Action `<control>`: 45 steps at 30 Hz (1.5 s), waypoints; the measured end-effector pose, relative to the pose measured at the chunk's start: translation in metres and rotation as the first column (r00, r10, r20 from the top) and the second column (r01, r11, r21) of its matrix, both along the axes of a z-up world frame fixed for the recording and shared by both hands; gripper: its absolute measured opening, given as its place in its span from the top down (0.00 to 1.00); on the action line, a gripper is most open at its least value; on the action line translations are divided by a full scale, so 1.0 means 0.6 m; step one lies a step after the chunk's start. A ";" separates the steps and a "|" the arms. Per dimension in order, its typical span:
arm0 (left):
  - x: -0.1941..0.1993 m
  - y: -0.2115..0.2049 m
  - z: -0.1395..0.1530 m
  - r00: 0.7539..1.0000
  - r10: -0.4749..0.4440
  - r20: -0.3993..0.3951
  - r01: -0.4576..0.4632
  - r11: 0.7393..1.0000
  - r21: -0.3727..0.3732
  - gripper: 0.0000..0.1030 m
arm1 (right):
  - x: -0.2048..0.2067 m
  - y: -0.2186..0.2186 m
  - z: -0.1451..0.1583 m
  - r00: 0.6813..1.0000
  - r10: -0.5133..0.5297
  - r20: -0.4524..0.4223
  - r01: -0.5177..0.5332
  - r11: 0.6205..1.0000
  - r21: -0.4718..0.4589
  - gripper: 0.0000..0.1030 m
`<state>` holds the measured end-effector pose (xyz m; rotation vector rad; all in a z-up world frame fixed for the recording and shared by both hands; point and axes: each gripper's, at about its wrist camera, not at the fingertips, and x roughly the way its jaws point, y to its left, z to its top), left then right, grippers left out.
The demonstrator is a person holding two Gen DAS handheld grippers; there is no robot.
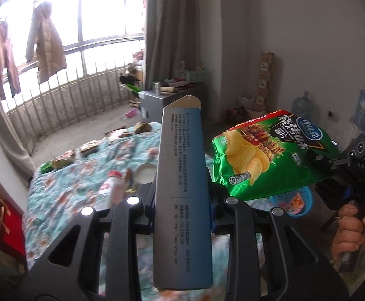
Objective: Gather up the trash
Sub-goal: 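Carry the box and green chip bag toward the blue wastebasket, then open both tools over the wastebasket to drop the box and chip bag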
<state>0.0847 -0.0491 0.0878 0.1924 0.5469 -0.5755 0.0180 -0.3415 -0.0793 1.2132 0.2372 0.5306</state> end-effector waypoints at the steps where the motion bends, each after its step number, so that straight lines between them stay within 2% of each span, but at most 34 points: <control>1: 0.001 -0.016 0.000 1.000 -0.020 -0.008 0.020 1.000 -0.003 0.73 | -0.010 -0.016 -0.005 1.000 -0.027 0.000 0.027 1.000 0.005 0.96; 8: 0.011 -0.165 -0.010 0.980 -0.182 -0.077 0.182 0.983 -0.016 0.73 | -0.085 -0.117 -0.024 0.979 -0.204 -0.001 0.204 0.979 0.022 0.96; 14: 0.023 -0.307 -0.039 0.928 -0.332 -0.169 0.330 0.943 -0.038 0.73 | -0.153 -0.198 -0.050 0.926 -0.375 -0.042 0.375 0.927 -0.008 0.96; 16: 0.027 -0.357 -0.055 0.904 -0.377 -0.201 0.375 0.926 -0.052 0.73 | -0.174 -0.222 -0.061 0.897 -0.437 -0.073 0.435 0.900 -0.039 0.96; 21: 0.045 -0.490 -0.115 0.851 -0.433 -0.298 0.437 0.898 -0.059 0.73 | -0.220 -0.287 -0.119 0.777 -0.593 -0.211 0.581 0.805 -0.121 0.96; 24: 0.058 -0.574 -0.172 0.817 -0.444 -0.369 0.463 0.885 -0.038 0.73 | -0.232 -0.316 -0.163 0.712 -0.637 -0.295 0.623 0.767 -0.152 0.96; 27: 0.065 -0.647 -0.237 0.786 -0.448 -0.427 0.489 0.872 -0.014 0.73 | -0.232 -0.345 -0.212 0.658 -0.651 -0.379 0.644 0.747 -0.165 0.96; 33: 0.066 -0.771 -0.331 0.758 -0.432 -0.490 0.503 0.864 0.016 0.73 | -0.203 -0.397 -0.261 0.570 -0.690 -0.445 0.666 0.706 -0.241 0.96; 35: 0.062 -0.808 -0.352 0.758 -0.432 -0.489 0.508 0.861 0.025 0.73 | -0.200 -0.416 -0.269 0.538 -0.705 -0.462 0.670 0.690 -0.273 0.96; 37: 0.048 -0.834 -0.364 0.757 -0.445 -0.478 0.522 0.852 0.033 0.70 | -0.192 -0.433 -0.287 0.513 -0.707 -0.487 0.664 0.686 -0.297 0.93; 38: 0.045 -0.848 -0.373 0.750 -0.452 -0.483 0.532 0.846 0.032 0.56 | -0.189 -0.439 -0.312 0.491 -0.703 -0.515 0.660 0.686 -0.307 0.93; 39: 0.045 -0.861 -0.388 0.751 -0.443 -0.490 0.529 0.848 0.044 0.36 | -0.174 -0.445 -0.351 0.475 -0.680 -0.558 0.641 0.702 -0.310 0.89; 40: 0.045 -0.871 -0.401 0.767 -0.418 -0.487 0.511 0.857 0.069 0.32 | -0.167 -0.450 -0.371 0.475 -0.659 -0.584 0.628 0.718 -0.300 0.75; 41: 0.046 -0.874 -0.406 0.775 -0.404 -0.485 0.500 0.862 0.081 0.32 | -0.157 -0.460 -0.417 0.460 -0.605 -0.650 0.604 0.749 -0.271 0.67; 42: 0.046 -0.878 -0.416 0.774 -0.391 -0.498 0.495 0.864 0.092 0.32 | -0.153 -0.462 -0.452 0.429 -0.564 -0.705 0.595 0.764 -0.249 0.62; 43: 0.047 -0.876 -0.422 0.765 -0.380 -0.519 0.495 0.863 0.097 0.32 | -0.152 -0.461 -0.480 0.403 -0.522 -0.752 0.586 0.778 -0.226 0.62; 44: 0.048 -0.873 -0.426 0.755 -0.372 -0.540 0.494 0.864 0.096 0.32 | -0.157 -0.455 -0.508 0.386 -0.482 -0.786 0.584 0.788 -0.196 0.62; 45: 0.046 -0.866 -0.428 0.741 -0.374 -0.558 0.495 0.866 0.076 0.32 | -0.163 -0.450 -0.514 0.381 -0.479 -0.791 0.593 0.783 -0.189 0.62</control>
